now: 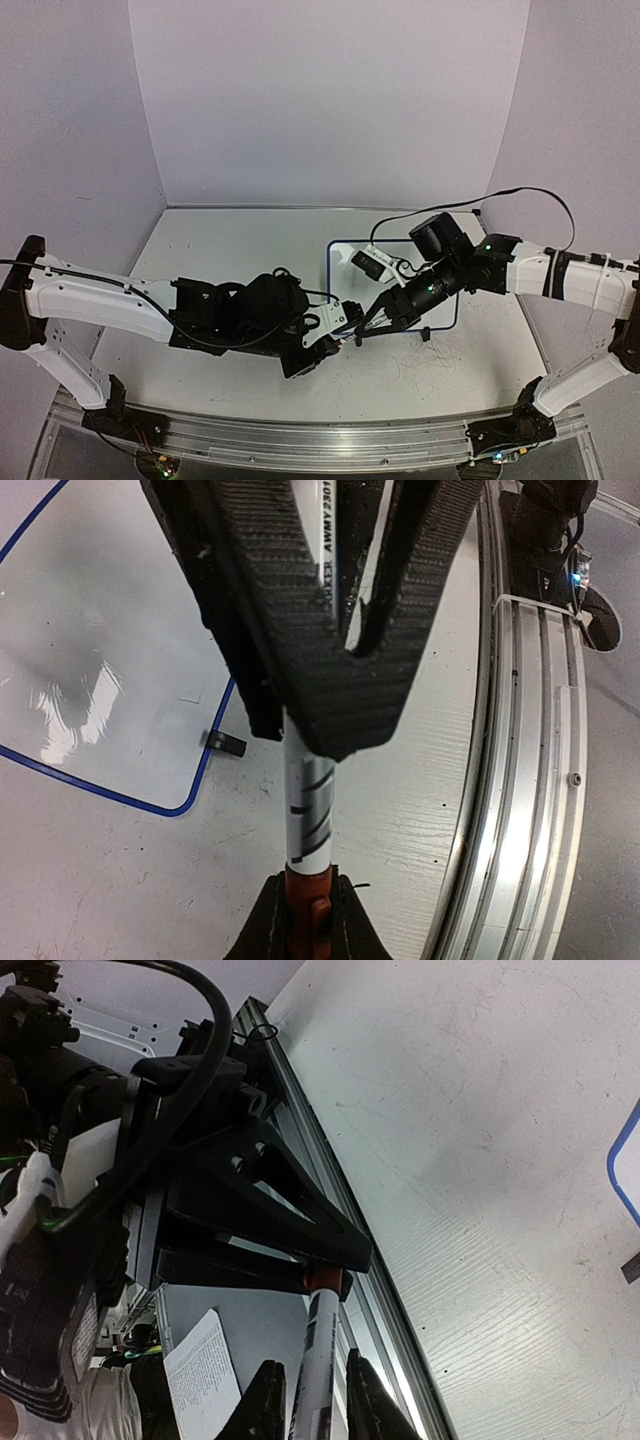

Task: Write a sentence on the whiteboard
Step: Open the pen cap from the whiteboard marker.

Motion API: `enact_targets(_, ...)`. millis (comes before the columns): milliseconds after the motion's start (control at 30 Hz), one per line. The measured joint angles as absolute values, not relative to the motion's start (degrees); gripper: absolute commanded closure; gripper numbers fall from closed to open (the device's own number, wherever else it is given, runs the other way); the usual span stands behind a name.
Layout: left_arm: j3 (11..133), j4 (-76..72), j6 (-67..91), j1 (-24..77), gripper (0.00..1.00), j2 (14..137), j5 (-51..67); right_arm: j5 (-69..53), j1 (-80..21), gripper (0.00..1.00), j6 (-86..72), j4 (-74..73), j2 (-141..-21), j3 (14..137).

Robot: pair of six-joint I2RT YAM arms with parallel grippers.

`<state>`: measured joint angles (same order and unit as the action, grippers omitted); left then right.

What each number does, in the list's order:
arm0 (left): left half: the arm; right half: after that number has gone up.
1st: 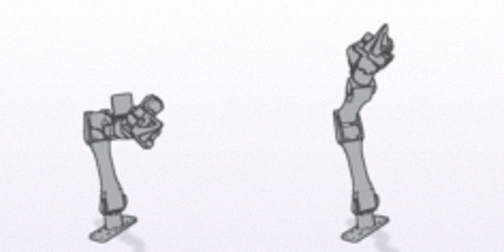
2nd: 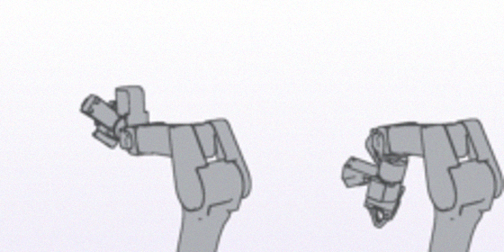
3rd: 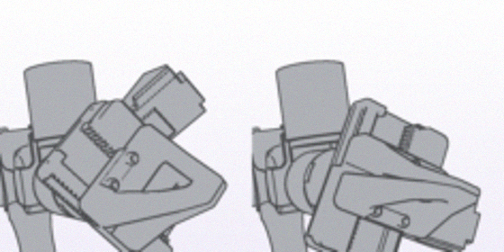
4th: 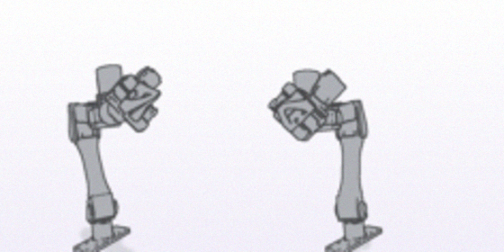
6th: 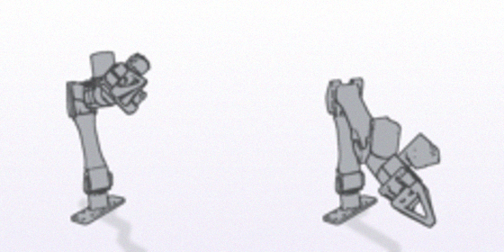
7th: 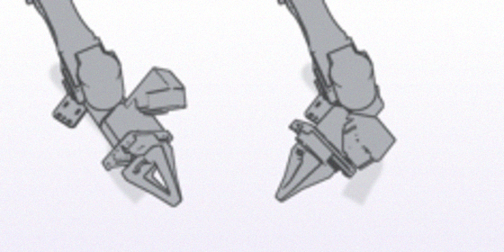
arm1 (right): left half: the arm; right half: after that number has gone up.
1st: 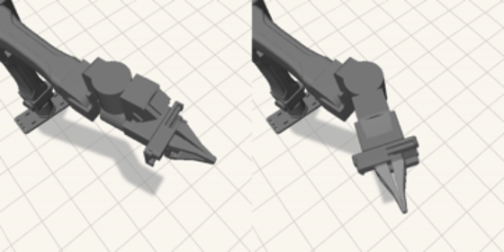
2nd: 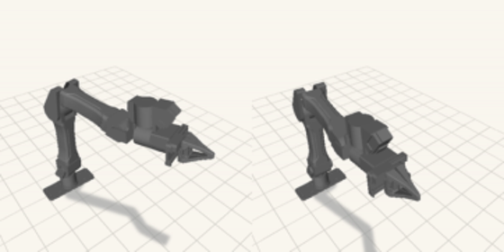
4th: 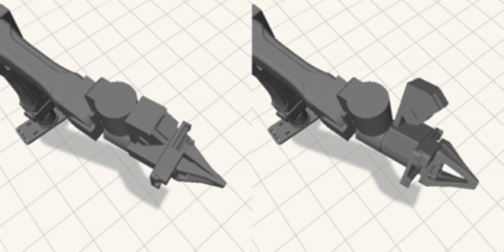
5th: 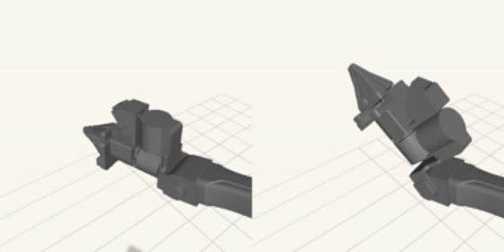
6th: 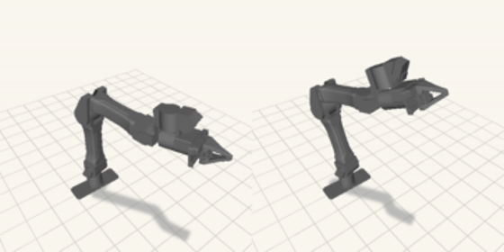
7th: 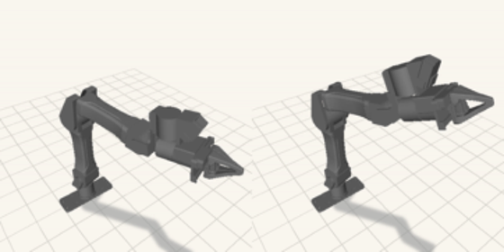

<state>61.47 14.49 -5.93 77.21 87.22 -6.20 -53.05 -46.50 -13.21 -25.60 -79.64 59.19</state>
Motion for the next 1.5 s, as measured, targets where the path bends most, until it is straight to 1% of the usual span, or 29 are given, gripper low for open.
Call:
enact_targets(100,61.5,14.5,-5.9,77.2,1.00,87.4,-6.2,-52.9,-46.6,0.77,-13.2,-25.7,-79.7,59.3)
enact_targets(267,61.5,14.6,-5.8,77.2,1.00,87.5,-6.2,-52.7,-46.7,0.72,-13.2,-25.8,-79.8,59.5)
enact_targets(367,61.5,14.6,-5.8,77.2,1.00,87.5,-6.2,-52.2,-47.0,0.72,-13.3,-25.8,-80.0,59.5)
enact_targets(467,61.5,14.7,-5.7,77.2,1.00,87.5,-6.2,-51.9,-47.1,0.74,-13.3,-25.8,-80.5,59.7)
enact_targets(567,61.5,15.0,-5.7,77.2,1.00,87.5,-6.2,-51.7,-47.3,0.77,-13.3,-25.8,-80.6,59.9)
enact_targets(733,61.5,15.2,-5.7,77.2,1.00,87.5,-6.2,-51.5,-47.4,0.87,-13.5,-25.8,-80.6,60.4)
enact_targets(833,61.6,15.3,-5.6,77.2,1.00,87.5,-6.2,-51.0,-47.4,0.78,-13.7,-25.9,-80.7,60.4)
enact_targets(867,61.6,15.5,-5.5,77.2,1.00,87.5,-6.2,-50.9,-47.4,0.76,-13.8,-25.9,-80.7,60.4)
enact_targets(1033,62.2,16.0,-5.4,77.2,1.00,87.8,-6.2,-50.8,-47.6,0.76,-13.7,-25.8,-80.7,60.4)
enact_targets(1167,62.6,16.2,-4.8,77.2,1.00,88.4,-6.2,-50.5,-47.8,0.78,-13.7,-25.8,-80.7,60.4)
enact_targets(1333,62.8,16.6,-4.3,77.2,1.00,88.5,-6.2,-49.7,-48.2,0.74,-13.7,-25.9,-80.7,60.4)
enact_targets(1500,62.8,16.7,-3.9,77.2,1.00,88.5,-6.2,-49.3,-48.5,0.74,-13.7,-25.8,-80.7,60.4)
